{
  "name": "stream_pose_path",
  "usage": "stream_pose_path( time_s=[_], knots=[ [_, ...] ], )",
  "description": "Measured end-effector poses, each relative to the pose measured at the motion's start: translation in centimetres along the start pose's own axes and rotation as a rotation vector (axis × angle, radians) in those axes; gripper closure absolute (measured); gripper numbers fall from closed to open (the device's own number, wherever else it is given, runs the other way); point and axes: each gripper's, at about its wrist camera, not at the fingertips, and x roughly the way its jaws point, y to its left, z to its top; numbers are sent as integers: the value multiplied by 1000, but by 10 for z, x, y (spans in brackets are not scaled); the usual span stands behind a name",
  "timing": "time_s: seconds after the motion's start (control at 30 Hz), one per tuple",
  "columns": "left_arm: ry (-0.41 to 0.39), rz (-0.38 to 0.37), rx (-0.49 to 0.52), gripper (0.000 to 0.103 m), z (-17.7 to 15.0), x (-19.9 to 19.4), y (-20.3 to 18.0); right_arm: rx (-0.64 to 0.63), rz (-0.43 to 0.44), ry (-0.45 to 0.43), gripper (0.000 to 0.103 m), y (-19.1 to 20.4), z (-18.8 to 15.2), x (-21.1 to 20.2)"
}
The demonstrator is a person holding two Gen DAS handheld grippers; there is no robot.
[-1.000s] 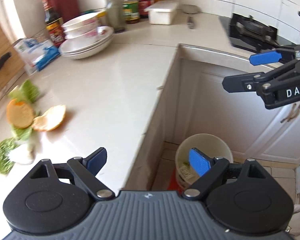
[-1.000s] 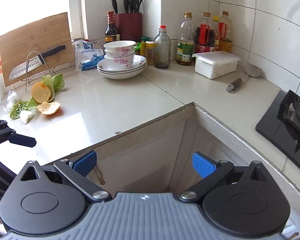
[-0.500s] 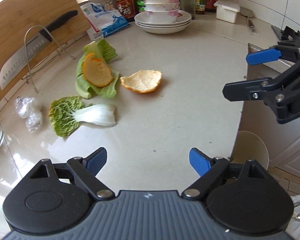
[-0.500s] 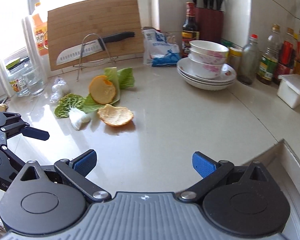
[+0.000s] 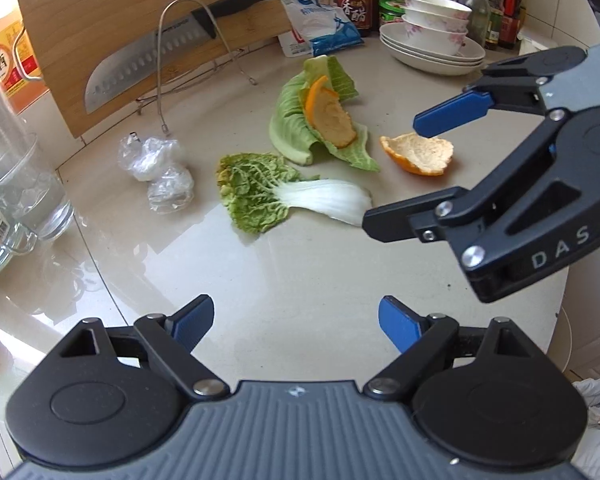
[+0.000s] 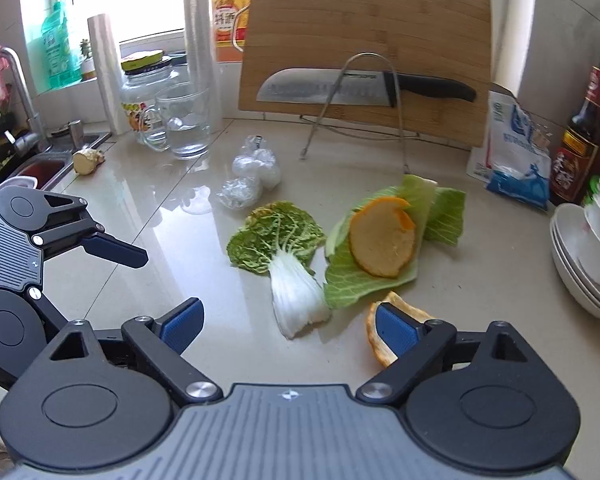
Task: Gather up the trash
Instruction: 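Move both tools back up to the trash on the counter, then grasp the green cabbage leaf stalk with the right gripper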
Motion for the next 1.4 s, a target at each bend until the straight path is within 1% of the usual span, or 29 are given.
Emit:
stream_pose_path(
  time_s=[0.1, 0.2, 0.4, 0.47, 0.57, 0.67, 0.73, 0.77, 0.8, 0.9, 1.17, 1.27, 1.4],
  knots=[
    [-1, 4, -34, 13, 1, 3, 10, -61, 42, 20, 15, 4, 13, 17],
    [-5, 6, -67, 13, 2, 5, 19, -106, 81, 50, 17, 7, 24, 36],
    [-7, 10, -103, 13, 4, 11, 30, -144, 107, 141, 23, 0, 29, 74],
    [-4, 9, -110, 13, 4, 13, 32, -148, 112, 166, 25, -4, 28, 82],
    [-2, 7, -122, 13, 6, 17, 36, -150, 128, 194, 32, -10, 28, 89],
    [-4, 11, -123, 13, 8, 19, 39, -165, 135, 200, 37, -13, 29, 90],
    [-4, 15, -120, 13, 10, 20, 41, -175, 130, 199, 47, -15, 30, 89],
    [-4, 16, -119, 13, 11, 21, 42, -179, 134, 202, 50, -16, 31, 88],
    [-4, 17, -117, 13, 12, 21, 42, -184, 135, 204, 56, -16, 31, 88],
    [-5, 20, -112, 13, 15, 22, 45, -198, 137, 209, 63, -14, 31, 87],
    [3, 32, -98, 13, 18, 26, 51, -190, 117, 189, 64, -12, 33, 75],
    [0, 33, -96, 13, 20, 26, 55, -176, 122, 184, 64, -13, 34, 68],
    [-14, 52, -92, 13, 25, 26, 61, -168, 137, 203, 64, -10, 30, 61]
  ],
)
